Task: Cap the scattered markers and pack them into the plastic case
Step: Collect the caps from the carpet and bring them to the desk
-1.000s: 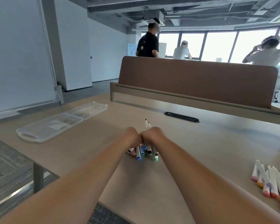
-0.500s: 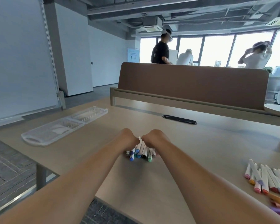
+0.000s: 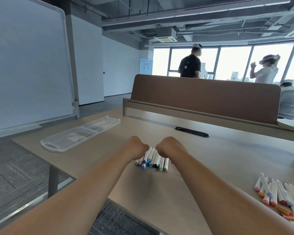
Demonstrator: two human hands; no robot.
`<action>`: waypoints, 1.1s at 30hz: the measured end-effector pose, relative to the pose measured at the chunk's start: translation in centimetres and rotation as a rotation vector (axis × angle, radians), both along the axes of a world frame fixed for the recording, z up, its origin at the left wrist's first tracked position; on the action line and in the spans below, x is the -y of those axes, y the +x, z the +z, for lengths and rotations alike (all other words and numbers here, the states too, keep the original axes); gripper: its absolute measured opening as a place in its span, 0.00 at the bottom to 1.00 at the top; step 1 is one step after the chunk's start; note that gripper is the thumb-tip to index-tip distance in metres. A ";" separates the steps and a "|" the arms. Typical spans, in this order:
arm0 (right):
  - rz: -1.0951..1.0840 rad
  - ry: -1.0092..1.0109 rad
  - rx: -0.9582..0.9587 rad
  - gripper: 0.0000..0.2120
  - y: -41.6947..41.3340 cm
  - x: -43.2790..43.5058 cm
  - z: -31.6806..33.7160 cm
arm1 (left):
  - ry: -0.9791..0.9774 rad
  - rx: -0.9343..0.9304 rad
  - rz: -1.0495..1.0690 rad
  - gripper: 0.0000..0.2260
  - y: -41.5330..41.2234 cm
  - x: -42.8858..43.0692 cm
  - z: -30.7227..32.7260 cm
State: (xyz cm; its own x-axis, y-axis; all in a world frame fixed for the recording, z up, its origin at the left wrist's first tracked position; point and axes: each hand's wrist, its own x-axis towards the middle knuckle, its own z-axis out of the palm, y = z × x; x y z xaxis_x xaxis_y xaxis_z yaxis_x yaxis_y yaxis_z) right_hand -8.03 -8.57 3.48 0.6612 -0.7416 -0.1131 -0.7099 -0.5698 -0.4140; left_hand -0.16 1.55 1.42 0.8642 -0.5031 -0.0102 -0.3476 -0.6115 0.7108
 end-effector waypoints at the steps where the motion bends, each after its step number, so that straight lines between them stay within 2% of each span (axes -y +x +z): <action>1: 0.002 -0.003 0.042 0.09 0.0 -0.5 0.2 | -0.035 0.002 0.011 0.15 -0.1 -0.6 0.3; 4: 0.056 -0.007 0.199 0.11 0.5 -3.0 0.8 | -0.158 -0.003 0.044 0.10 -0.3 -2.9 1.2; 7: 0.158 -0.003 0.333 0.11 1.3 -6.8 1.3 | -0.272 -0.021 0.089 0.12 -0.2 -6.5 1.6; 12: 0.403 -0.034 0.463 0.15 3.2 -15.3 0.7 | -0.409 -0.038 0.212 0.07 -0.3 -15.6 0.5; 16: 0.563 0.019 0.527 0.17 4.9 -22.9 -1.9 | -0.507 -0.043 0.357 0.07 0.1 -24.2 -2.3; 19: 0.691 0.078 0.476 0.16 6.1 -28.9 -5.1 | -0.503 -0.051 0.468 0.07 0.2 -30.9 -5.9; 24: 0.855 0.181 0.338 0.13 7.8 -37.7 -13.4 | -0.453 -0.182 0.663 0.07 0.3 -40.6 -14.2; 33: 0.867 0.353 0.004 0.14 10.3 -44.8 -35.2 | -0.299 -0.444 0.800 0.09 0.8 -49.8 -34.2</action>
